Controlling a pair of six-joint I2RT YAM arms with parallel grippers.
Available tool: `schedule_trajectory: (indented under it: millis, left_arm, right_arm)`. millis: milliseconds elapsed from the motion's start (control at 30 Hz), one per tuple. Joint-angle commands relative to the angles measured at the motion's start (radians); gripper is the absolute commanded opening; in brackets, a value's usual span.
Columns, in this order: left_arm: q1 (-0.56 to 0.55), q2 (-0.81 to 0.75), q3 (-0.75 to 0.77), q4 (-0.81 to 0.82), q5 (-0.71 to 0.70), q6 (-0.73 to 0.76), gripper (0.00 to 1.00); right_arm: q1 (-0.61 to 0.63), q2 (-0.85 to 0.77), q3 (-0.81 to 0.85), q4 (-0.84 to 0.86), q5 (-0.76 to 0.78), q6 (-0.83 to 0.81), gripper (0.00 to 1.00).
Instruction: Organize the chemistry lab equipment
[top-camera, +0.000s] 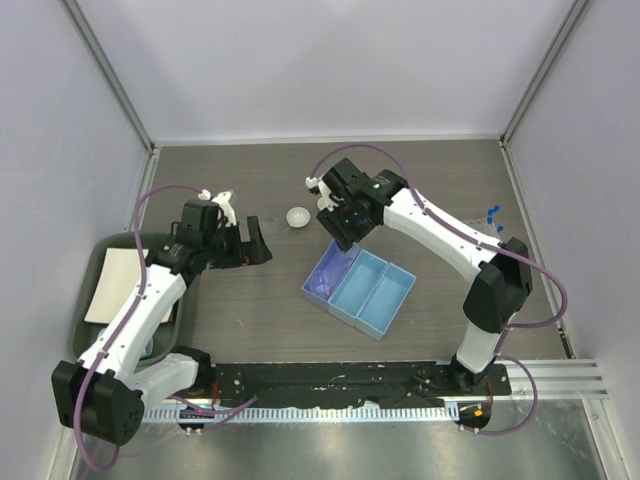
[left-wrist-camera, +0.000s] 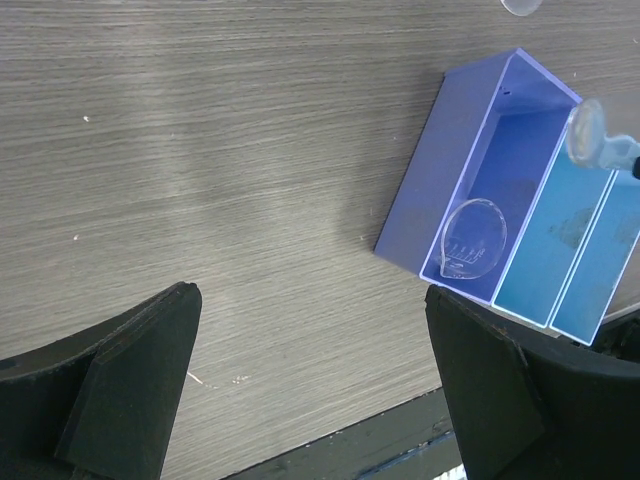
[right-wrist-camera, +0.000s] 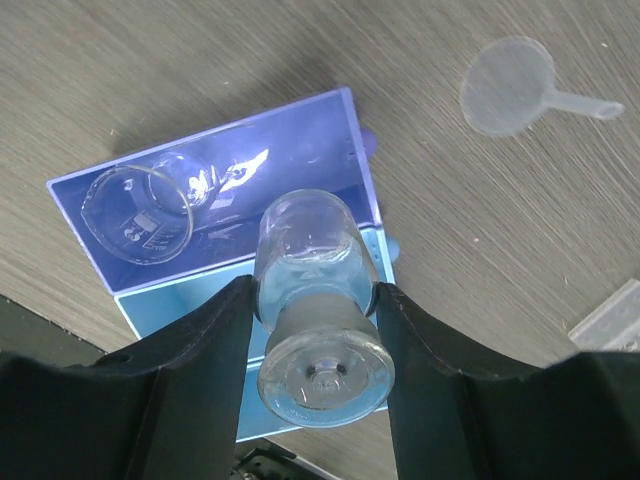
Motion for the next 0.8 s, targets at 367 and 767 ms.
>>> schedule_trajectory:
  millis: [367, 767]
  left_arm:
    - [-0.03, -0.031, -0.006, 0.037, 0.003, 0.001, 1.0]
    - [-0.037, -0.021, -0.008, 0.037, 0.003, 0.001, 1.0]
  right_arm:
    - [0.007, 0.145, 0.057, 0.049, -0.174, -0.186, 0.01]
    - [0.018, 0.188, 0.009, 0.086, -0.187, -0.186, 0.01]
